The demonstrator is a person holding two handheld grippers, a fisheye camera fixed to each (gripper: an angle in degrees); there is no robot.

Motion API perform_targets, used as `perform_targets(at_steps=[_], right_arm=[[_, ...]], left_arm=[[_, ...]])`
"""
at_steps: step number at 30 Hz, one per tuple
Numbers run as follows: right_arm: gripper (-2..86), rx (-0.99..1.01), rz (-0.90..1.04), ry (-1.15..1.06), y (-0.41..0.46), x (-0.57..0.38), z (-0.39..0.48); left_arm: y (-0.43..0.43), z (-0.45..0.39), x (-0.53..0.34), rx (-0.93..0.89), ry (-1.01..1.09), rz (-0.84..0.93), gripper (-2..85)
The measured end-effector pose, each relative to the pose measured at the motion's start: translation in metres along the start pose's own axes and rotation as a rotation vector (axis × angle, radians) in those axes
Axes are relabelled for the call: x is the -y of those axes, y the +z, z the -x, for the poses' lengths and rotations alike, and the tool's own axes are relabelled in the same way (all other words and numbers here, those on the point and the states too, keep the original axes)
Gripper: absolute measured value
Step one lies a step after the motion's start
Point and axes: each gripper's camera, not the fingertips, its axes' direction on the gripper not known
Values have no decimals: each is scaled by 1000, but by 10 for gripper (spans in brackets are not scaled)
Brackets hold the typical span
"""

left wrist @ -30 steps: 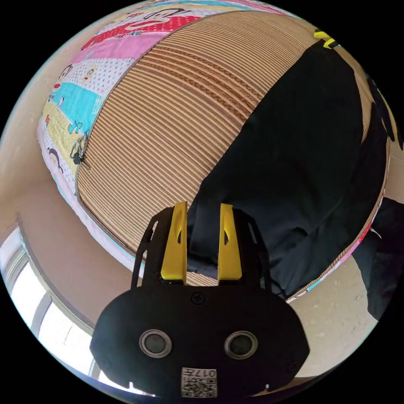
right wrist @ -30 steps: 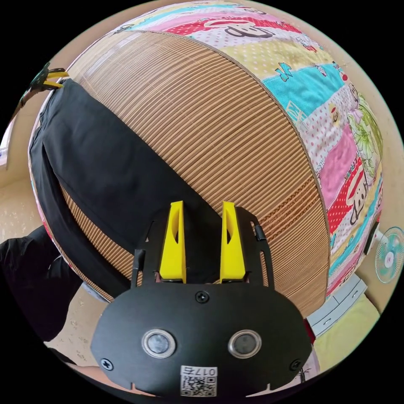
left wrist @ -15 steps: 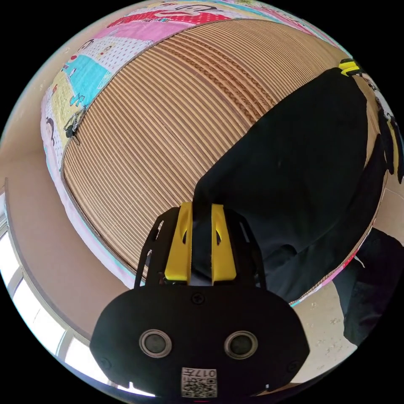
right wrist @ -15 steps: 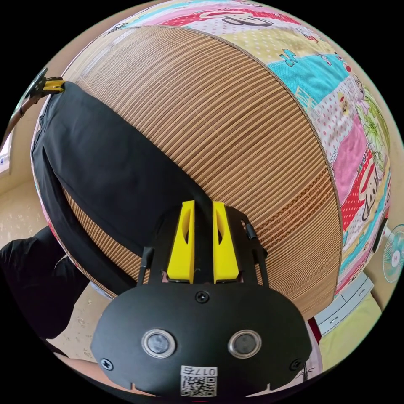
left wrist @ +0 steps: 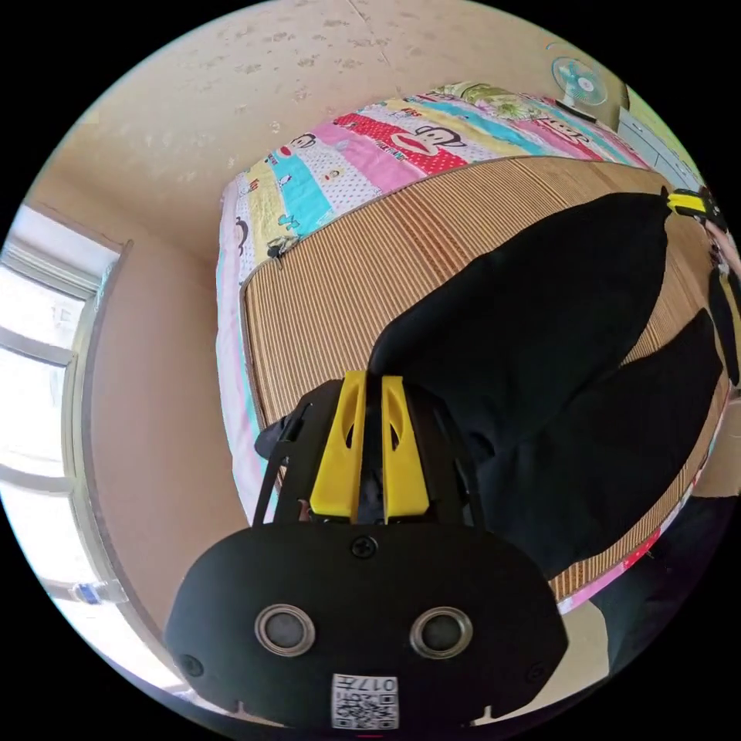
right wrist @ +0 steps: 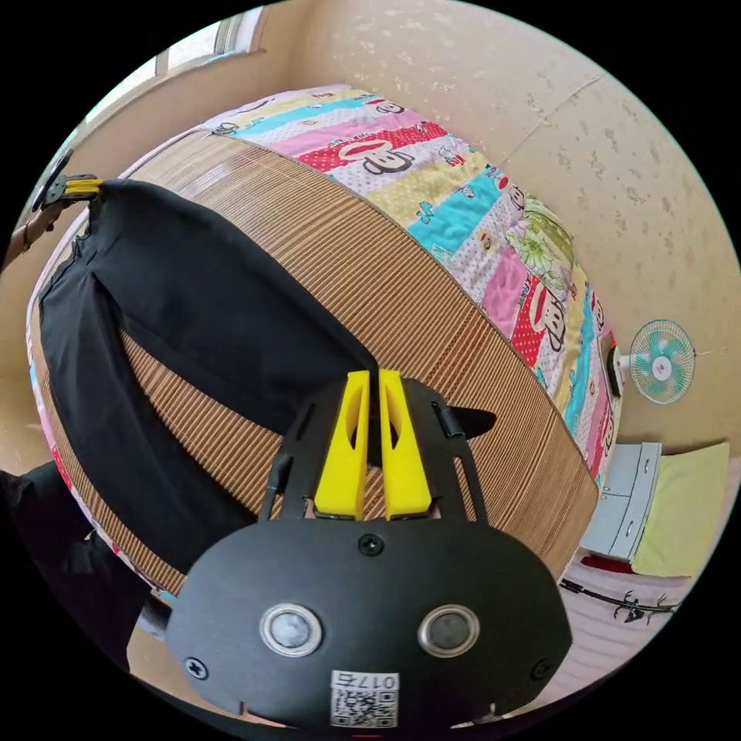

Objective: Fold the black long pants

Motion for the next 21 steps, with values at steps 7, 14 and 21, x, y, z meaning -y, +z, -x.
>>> perform_targets(at_steps=[7, 14, 21], right_arm=[[30, -57, -67, 235, -85, -187, 72], [30, 91, 339, 596, -23, -324, 121], [65, 499, 207, 1240, -19, -427, 76]], left_arm=[[-64, -20, -192, -36, -250, -122, 40], [-12, -24, -341, -270, -654, 15, 60], [-18, 50, -417, -530, -1072, -68, 115]])
